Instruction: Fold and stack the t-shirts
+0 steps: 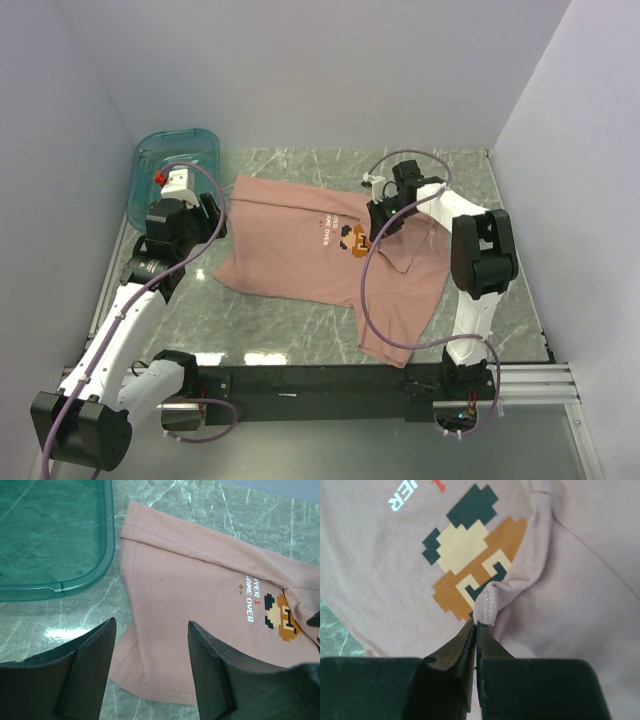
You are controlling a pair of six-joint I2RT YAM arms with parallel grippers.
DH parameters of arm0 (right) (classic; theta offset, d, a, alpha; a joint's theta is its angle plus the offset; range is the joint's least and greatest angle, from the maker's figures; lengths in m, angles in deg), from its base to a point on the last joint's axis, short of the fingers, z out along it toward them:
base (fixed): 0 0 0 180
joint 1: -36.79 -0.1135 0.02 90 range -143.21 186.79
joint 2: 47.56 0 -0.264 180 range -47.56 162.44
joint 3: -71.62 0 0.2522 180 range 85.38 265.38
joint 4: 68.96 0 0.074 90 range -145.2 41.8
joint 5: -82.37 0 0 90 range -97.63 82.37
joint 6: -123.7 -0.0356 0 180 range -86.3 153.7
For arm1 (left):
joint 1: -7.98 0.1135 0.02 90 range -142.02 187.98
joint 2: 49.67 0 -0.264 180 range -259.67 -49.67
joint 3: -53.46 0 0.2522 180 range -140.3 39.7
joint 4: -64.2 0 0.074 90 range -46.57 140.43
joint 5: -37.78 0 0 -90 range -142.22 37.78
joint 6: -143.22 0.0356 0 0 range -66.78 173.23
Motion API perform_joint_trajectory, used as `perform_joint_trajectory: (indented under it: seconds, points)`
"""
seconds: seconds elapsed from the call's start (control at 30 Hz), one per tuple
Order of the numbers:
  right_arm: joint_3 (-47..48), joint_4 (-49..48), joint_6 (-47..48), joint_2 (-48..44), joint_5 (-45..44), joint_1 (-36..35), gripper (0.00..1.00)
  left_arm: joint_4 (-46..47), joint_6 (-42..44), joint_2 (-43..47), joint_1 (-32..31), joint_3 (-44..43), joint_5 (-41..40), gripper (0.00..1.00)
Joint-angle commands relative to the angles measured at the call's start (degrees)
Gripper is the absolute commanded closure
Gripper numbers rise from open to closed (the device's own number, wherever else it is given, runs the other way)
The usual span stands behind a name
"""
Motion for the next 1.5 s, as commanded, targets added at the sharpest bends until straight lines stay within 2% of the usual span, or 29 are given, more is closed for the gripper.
perform_joint_trajectory:
  seconds: [0.0, 0.83, 0.93, 1.1, 1.17, 1.27, 1.3, 1.4, 1.43, 1.47]
  points:
    - [1.25, -0.21, -0.49, -1.59, 0.2, -1.39, 0.94, 1.91, 0.63, 0.04, -0.05, 0.22, 0.82, 0.35]
    - [3.54, 0.58, -0.4, 0.17, -1.56, -5.52, 0.93, 1.82, 0.63, -0.23, 0.04, 0.23, 1.26, 0.35]
    - [3.89, 2.33, 1.61, 0.34, -0.07, -6.4, 0.89, 1.82, 0.63, -0.23, 0.04, 0.31, 1.17, 0.35]
    - [3.89, 7.51, 7.57, -0.44, 3.79, -6.84, 0.68, 1.74, 0.63, -0.32, 0.04, 0.31, 1.0, 0.35]
    - [3.63, 11.01, 10.13, -1.41, 4.85, -6.75, 0.64, 1.82, 0.55, -0.23, 0.04, 0.31, 1.0, 0.35]
    - [1.62, 12.71, 14.8, -6.41, 5.21, -4.57, 0.61, 1.48, 0.11, -0.32, 0.13, 0.05, 0.47, 0.32]
    - [0.65, 11.75, 14.37, -10.25, 5.73, -1.25, 0.6, 1.47, -0.33, -0.14, 0.22, 0.05, 0.38, 0.32]
    - [-2.69, 7.88, 10.77, -15.63, 9.33, 6.41, 0.55, 1.65, -2.69, 1.35, 0.65, 0.57, -0.49, 0.21]
    - [-3.57, 6.83, 9.8, -16.44, 10.91, 10.96, 0.51, 1.91, -3.4, 1.7, 1.0, 1.01, -0.32, 0.15]
    - [-6.45, 3.16, 8.14, -17.31, 11.44, 13.09, 0.51, 2.0, -4.1, 2.4, 1.1, 1.36, 0.2, 0.13]
